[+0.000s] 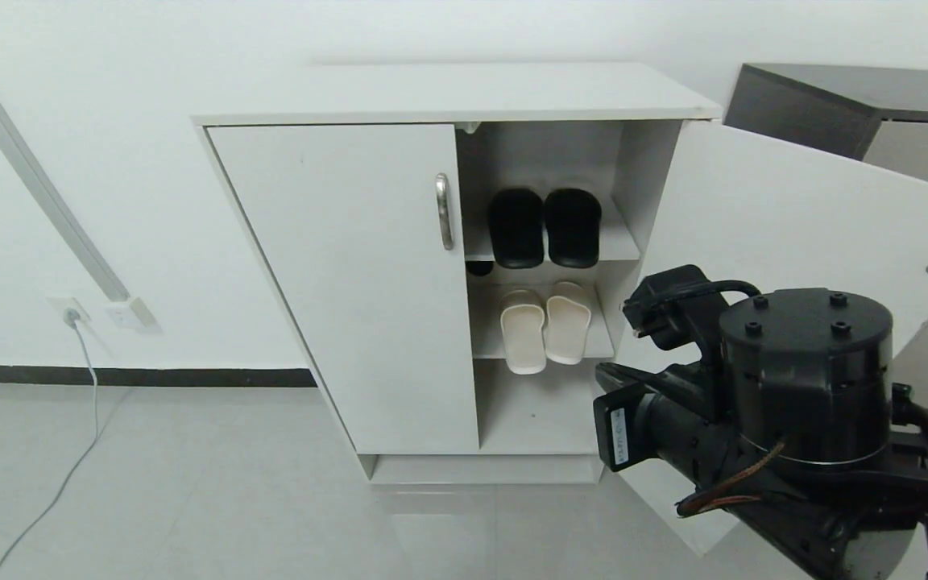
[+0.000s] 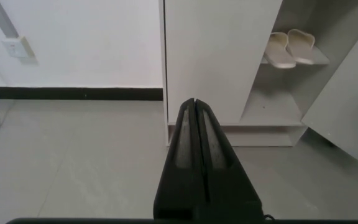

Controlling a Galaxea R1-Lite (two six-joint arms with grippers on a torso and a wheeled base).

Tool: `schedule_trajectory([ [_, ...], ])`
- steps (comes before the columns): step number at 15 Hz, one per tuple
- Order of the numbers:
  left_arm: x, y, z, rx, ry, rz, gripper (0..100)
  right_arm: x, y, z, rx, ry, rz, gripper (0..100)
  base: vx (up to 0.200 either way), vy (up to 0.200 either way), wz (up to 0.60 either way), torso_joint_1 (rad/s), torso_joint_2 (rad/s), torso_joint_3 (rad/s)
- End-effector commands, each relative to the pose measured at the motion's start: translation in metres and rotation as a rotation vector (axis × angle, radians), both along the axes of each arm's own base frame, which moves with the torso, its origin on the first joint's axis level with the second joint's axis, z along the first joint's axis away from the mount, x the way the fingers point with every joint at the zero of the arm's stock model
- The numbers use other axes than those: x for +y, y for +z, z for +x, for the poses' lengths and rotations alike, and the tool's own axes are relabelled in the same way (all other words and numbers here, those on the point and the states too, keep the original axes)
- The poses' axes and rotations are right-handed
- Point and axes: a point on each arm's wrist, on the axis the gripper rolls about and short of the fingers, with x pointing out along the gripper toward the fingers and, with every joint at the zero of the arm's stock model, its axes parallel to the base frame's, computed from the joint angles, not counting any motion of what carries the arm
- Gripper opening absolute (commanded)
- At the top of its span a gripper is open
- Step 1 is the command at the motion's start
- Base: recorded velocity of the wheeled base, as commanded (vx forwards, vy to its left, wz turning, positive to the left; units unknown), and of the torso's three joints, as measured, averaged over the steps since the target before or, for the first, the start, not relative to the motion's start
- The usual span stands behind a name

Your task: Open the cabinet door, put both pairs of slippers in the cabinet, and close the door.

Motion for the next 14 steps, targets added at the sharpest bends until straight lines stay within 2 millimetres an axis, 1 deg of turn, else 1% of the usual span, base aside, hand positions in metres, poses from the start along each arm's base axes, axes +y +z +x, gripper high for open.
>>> schedule_trajectory([
  [1,0.0000,0.0000,0.0001,0.001,0.001,0.000,0,0.0008,-0.0007,-0.0001,0.002,0.002,-0.002,0,0.000,0.000,0.00,0.124,-0.46,-0.359],
  [8,0.0000,0.0000,0.0001,0.001,0.001,0.000,0,-0.0002,-0.0003,-0.0002,0.000,0.000,-0.003,0,0.000,0.000,0.00,0.138,-0.46,-0.325],
  [14,0.0000,0.0000,0.0001,0.001,0.001,0.000,0,-0.0009,0.0023,0.0014,-0.006,-0.006,0.003,0,0.000,0.000,0.00,0.187,-0.50,-0.314],
])
